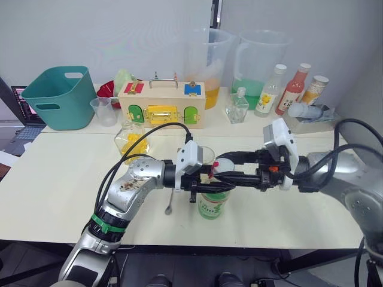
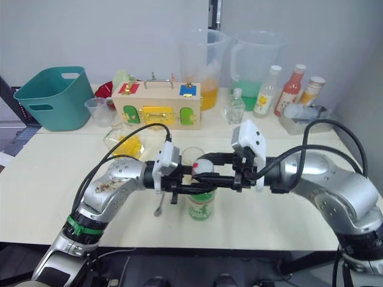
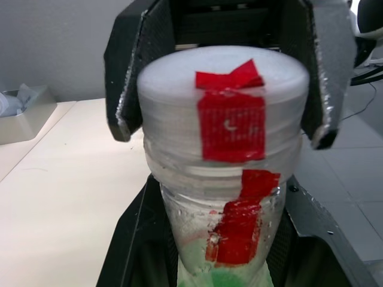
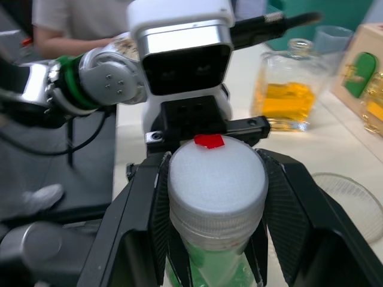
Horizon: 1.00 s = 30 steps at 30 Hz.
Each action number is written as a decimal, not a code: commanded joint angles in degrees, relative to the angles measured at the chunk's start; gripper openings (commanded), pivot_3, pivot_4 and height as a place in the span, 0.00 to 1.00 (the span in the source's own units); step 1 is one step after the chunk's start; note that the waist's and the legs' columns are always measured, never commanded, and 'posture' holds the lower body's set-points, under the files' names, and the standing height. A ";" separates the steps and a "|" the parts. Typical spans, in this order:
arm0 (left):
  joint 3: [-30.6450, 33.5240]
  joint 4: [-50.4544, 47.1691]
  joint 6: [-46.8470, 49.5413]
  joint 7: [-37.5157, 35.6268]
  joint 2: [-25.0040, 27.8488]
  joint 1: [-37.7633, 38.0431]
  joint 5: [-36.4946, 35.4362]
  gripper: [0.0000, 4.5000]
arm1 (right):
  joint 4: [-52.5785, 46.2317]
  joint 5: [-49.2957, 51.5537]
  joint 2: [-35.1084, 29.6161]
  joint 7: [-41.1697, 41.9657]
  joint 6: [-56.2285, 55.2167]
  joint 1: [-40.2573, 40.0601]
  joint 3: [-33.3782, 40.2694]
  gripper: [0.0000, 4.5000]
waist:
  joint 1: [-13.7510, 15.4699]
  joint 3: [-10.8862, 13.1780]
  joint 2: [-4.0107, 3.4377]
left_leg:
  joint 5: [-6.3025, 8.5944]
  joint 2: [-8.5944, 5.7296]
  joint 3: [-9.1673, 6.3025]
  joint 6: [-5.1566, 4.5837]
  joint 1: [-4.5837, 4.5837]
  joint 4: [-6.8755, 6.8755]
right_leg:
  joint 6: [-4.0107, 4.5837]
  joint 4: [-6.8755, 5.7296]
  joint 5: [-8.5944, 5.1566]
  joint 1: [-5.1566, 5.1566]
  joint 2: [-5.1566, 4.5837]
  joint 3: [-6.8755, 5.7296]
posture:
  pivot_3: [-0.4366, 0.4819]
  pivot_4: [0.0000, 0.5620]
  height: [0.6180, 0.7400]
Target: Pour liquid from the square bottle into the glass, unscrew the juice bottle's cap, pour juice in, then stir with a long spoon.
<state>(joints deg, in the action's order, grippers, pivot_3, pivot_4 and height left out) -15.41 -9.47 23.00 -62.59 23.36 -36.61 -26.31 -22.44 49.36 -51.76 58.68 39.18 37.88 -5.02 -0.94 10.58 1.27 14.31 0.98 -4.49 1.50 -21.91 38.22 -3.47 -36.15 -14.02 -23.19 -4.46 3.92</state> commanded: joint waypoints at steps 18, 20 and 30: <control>1.48 -4.58 3.01 5.42 1.79 3.20 1.11 0.29 | 16.31 -11.37 6.68 24.89 -7.70 14.85 -3.65 0.37 | -0.09 0.00 0.00 | 0.00 0.01 -0.01 0.00 0.00 -0.02 | 0.01 -0.05 0.01 -0.05 0.00 0.00 | 0.48 0.27 0.92; 1.25 -4.39 2.92 5.40 1.55 3.17 1.07 0.29 | 15.95 -10.66 6.72 24.50 -6.62 15.03 -2.72 0.37 | -0.07 0.00 -0.01 | 0.00 0.01 -0.01 0.00 -0.02 -0.02 | 0.01 -0.06 0.01 -0.08 0.00 -0.01 | 0.48 0.27 0.92; 0.46 -3.11 2.12 4.85 1.05 2.62 1.27 0.29 | 15.52 -8.89 5.86 23.13 -0.47 16.84 1.15 0.37 | 0.09 0.02 -0.03 | 0.00 -0.02 -0.01 0.00 -0.10 -0.02 | 0.01 -0.05 0.01 -0.14 -0.04 0.00 | 0.48 0.27 0.92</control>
<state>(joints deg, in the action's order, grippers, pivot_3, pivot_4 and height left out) -14.71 -13.53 25.12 -58.40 24.00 -34.07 -26.94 -5.73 39.57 -45.34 82.43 39.12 53.57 -6.63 -0.85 10.60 1.23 14.31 0.97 -4.51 1.50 -22.00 38.20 -3.46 -36.20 -14.01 -23.31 -4.49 3.92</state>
